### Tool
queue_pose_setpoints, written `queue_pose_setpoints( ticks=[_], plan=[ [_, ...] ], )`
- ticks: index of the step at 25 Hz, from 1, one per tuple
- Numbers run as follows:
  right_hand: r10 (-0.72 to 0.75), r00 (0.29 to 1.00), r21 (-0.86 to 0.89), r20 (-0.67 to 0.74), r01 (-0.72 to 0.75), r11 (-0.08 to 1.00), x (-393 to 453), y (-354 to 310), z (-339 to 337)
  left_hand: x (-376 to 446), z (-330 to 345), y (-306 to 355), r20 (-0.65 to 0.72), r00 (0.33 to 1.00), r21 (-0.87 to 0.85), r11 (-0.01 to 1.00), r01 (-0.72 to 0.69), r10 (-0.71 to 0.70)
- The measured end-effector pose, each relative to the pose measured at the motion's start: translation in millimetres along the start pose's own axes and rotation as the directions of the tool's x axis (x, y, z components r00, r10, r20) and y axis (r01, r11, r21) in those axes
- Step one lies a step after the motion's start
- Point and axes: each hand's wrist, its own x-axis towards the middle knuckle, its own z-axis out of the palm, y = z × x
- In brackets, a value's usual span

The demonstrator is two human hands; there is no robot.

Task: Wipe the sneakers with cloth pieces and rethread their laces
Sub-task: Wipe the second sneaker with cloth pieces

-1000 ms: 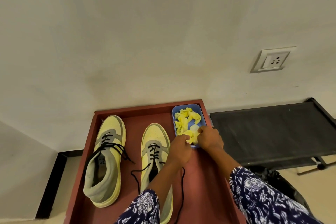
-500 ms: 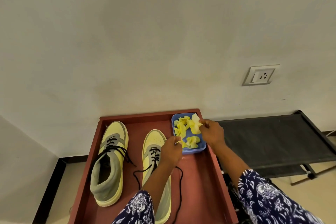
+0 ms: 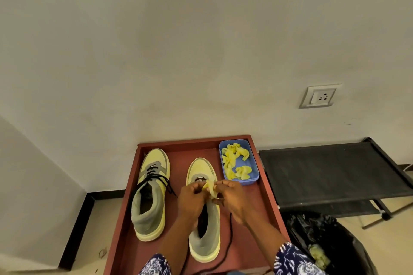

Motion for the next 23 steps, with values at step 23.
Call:
queue_pose_setpoints(
  ticks=[23],
  plan=[
    [-0.08,0.858,-0.229,-0.507,-0.045,0.972,-60,56,6,-51,-42,-45,-0.091,0.996,0.521,0.853,0.045,0.003]
  ],
)
